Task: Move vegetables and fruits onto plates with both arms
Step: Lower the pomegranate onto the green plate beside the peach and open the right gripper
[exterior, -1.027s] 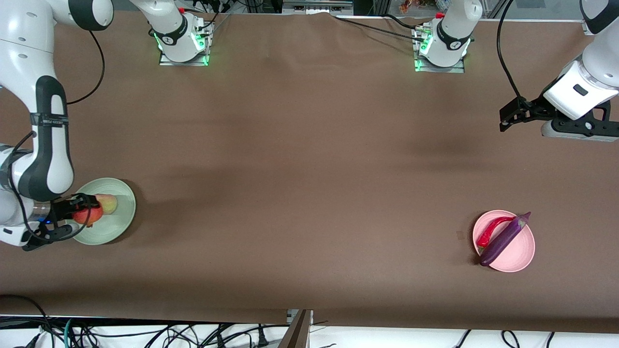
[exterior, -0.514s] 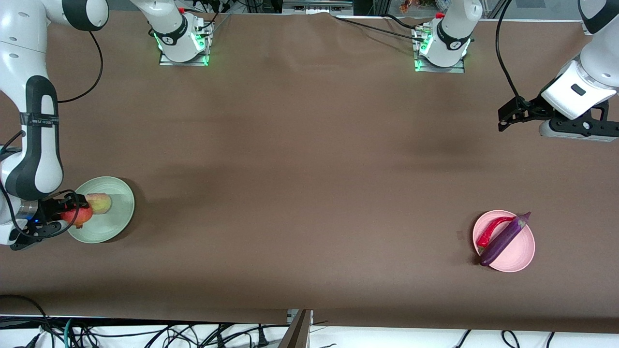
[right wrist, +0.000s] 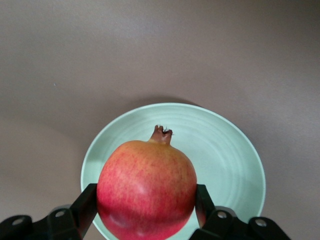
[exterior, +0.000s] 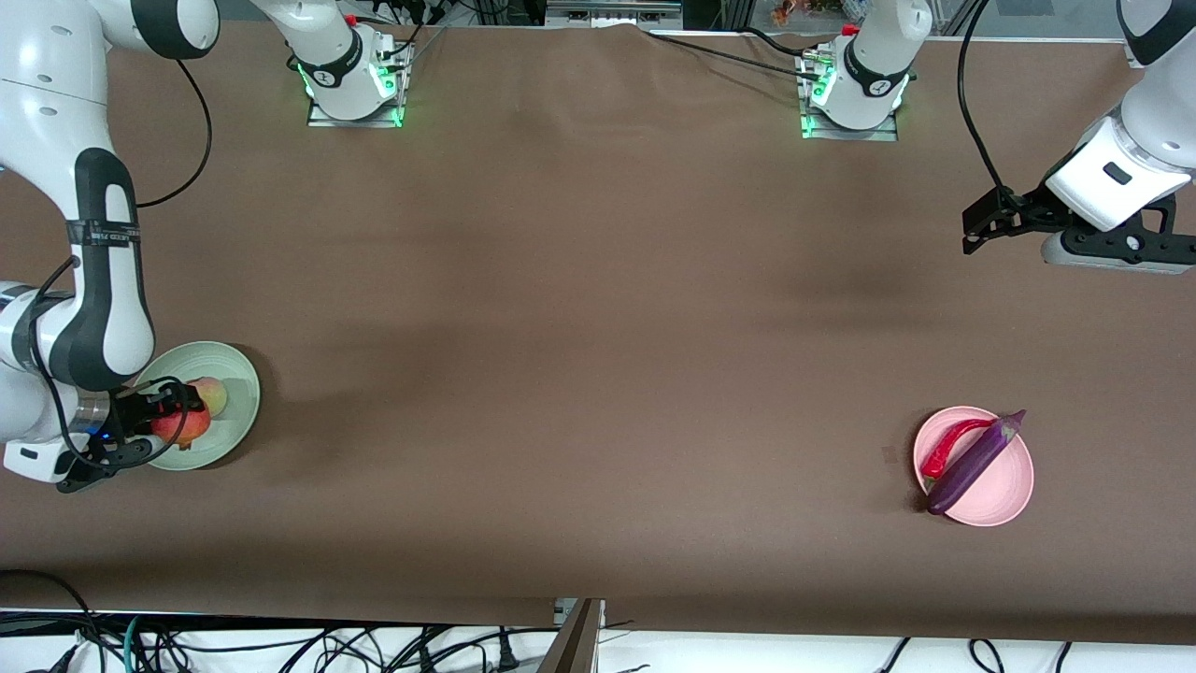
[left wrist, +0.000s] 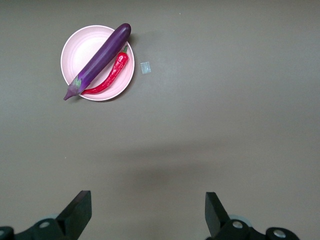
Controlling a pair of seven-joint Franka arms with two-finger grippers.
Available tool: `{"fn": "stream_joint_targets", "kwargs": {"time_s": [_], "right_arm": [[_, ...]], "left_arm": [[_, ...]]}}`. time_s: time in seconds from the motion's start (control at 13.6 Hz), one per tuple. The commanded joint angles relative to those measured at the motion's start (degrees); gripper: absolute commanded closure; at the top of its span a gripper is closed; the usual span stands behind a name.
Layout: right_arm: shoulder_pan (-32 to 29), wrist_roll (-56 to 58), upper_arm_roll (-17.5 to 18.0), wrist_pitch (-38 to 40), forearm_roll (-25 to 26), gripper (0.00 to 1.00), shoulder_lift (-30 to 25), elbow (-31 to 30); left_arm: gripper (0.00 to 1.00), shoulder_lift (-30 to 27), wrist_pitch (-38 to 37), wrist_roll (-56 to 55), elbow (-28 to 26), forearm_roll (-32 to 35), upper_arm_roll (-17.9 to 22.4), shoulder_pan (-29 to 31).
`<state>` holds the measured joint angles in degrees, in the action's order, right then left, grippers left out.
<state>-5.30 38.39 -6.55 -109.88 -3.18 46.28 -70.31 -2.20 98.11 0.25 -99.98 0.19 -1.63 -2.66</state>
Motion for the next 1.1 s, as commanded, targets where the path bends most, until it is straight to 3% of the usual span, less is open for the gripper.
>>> {"fn": "stream_joint_targets", "kwargs": {"time_s": [0.0,0.88,0.95,1.03], "right_arm": [[-0.3,-2.3,1.4,0.3,0.1,0.84,-0.1,-0.4],[-0.6,-5.8,2.1,2.2,-0.3,0.84,1.4,-3.6],[-0.6,-5.8,2.1,2.2,-0.3,0.82,1.9,-3.6],[-0.7,-5.9,2.1,2.2,-0.3,0.69,2.1,-3.6]], "left_arm": [[0.0,0.3,-1.3,-0.3,1.3,-0.9,0.1,-0.2],[0.0,0.4,-1.3,0.1,1.3,-0.9,0.1,-0.1],[0.0,0.5,-1.2,0.1,1.4,-0.8,0.1,-0.1],[0.0,0.6,-1.3,0.0,1.4,-0.9,0.1,-0.1]]}}
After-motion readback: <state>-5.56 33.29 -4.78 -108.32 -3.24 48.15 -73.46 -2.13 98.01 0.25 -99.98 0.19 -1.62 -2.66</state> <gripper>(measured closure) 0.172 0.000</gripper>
